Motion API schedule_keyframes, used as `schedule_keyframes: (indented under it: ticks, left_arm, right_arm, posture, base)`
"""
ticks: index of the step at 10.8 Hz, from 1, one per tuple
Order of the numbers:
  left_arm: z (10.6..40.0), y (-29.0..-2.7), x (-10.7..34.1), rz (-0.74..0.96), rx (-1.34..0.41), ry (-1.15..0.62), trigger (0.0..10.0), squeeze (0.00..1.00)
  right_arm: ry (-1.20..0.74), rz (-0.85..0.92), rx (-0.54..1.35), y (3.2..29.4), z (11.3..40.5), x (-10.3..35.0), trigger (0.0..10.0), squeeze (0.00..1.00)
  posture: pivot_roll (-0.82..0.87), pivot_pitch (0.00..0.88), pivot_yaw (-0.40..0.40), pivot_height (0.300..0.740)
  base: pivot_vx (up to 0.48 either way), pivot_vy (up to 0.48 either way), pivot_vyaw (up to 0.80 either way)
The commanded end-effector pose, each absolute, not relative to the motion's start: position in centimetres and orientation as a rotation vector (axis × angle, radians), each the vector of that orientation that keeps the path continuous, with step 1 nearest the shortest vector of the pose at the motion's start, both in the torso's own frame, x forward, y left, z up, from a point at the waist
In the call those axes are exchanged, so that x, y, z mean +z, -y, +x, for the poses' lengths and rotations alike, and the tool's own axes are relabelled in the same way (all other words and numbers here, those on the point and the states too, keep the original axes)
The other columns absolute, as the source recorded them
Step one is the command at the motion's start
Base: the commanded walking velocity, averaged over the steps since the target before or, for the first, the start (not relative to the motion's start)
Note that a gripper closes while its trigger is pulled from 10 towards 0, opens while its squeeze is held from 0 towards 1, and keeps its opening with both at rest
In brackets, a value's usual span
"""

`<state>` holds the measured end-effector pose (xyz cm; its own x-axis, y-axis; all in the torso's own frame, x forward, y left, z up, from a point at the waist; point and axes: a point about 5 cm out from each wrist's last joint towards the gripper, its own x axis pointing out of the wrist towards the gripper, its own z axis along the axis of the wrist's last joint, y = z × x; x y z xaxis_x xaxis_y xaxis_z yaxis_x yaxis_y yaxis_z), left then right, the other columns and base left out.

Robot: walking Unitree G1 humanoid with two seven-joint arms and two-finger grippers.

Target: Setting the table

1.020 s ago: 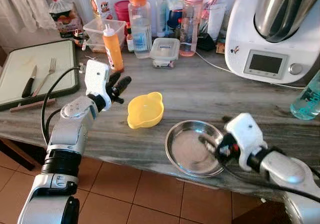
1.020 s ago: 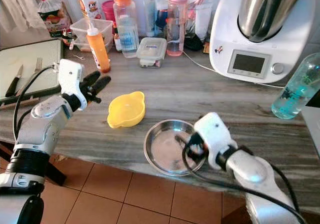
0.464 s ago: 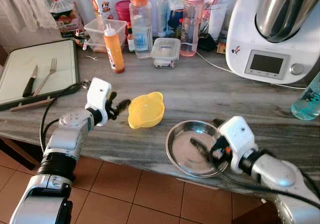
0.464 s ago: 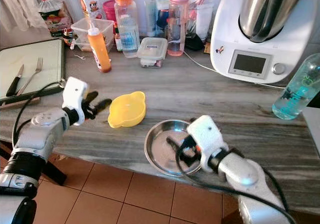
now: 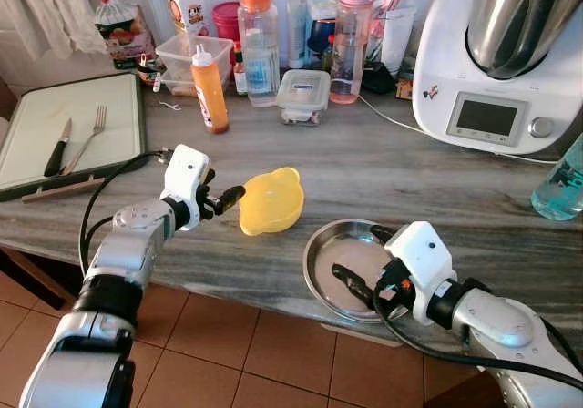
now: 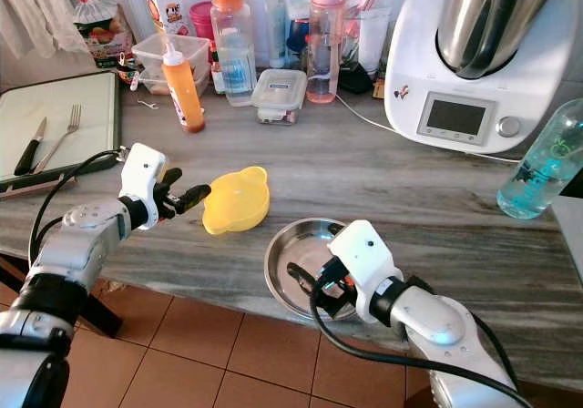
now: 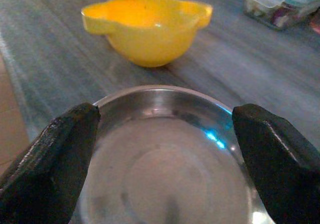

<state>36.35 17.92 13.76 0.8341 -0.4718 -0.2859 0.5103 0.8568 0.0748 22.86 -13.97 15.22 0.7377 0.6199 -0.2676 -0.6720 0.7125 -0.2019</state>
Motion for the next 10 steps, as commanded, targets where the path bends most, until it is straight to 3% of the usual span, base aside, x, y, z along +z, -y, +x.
schedule_keyframes:
  ticks: [1,2,3,4,5,6,7,9,10]
  left_arm:
    - [36.0,-17.7,12.5,0.174,-0.558,-0.337,5.8,0.0]
    - [36.0,-17.5,12.5,0.163,-0.565,-0.33,4.8,0.0]
    - [36.0,-17.3,12.6,0.166,-0.58,-0.334,1.8,0.0]
    - [36.1,-17.2,12.6,0.174,-0.579,-0.331,3.6,0.0]
    - [36.2,-17.2,12.8,0.178,-0.58,-0.324,4.6,0.0]
    - [36.3,-17.3,13.3,0.187,-0.575,-0.304,7.7,0.0]
    - [36.6,-17.5,14.2,0.185,-0.566,-0.263,6.4,0.0]
    - [37.1,-18.0,16.2,0.188,-0.533,-0.17,0.0,0.0]
    - [37.2,-18.0,17.2,0.191,-0.531,-0.134,0.0,0.0]
  right_arm:
    - [-0.17,-0.312,0.741,13.7,22.6,15.4,10.0,0.82]
    - [-0.168,-0.313,0.741,13.6,22.5,15.5,10.0,0.82]
    - [-0.167,-0.313,0.74,13.6,22.5,15.4,10.0,0.82]
    - [-0.168,-0.316,0.738,13.5,22.6,15.4,10.0,0.82]
    - [-0.168,-0.318,0.738,13.5,22.6,15.4,10.0,0.82]
    - [-0.167,-0.319,0.737,13.5,22.6,15.4,10.0,0.82]
    - [-0.167,-0.32,0.735,13.5,22.7,15.3,10.0,0.82]
    - [-0.165,-0.32,0.732,13.5,22.8,15.3,10.0,0.82]
    - [-0.164,-0.32,0.731,13.5,22.9,15.3,10.0,0.83]
  posture:
    - [-0.03,0.06,0.051,0.74]
    - [-0.03,0.061,0.053,0.74]
    - [-0.03,0.061,0.054,0.74]
    - [-0.03,0.061,0.055,0.74]
    - [-0.03,0.061,0.053,0.74]
    - [-0.03,0.061,0.053,0.74]
    - [-0.03,0.061,0.052,0.74]
    - [-0.02,0.059,0.051,0.74]
    - [-0.02,0.058,0.05,0.74]
  base:
    - [0.0,0.0,0.0]
    - [0.0,0.0,0.0]
    - [0.0,0.0,0.0]
    - [0.0,0.0,0.0]
    - [0.0,0.0,0.0]
    - [0.0,0.0,0.0]
    - [0.0,0.0,0.0]
    - [0.0,0.0,0.0]
    - [0.0,0.0,0.0]
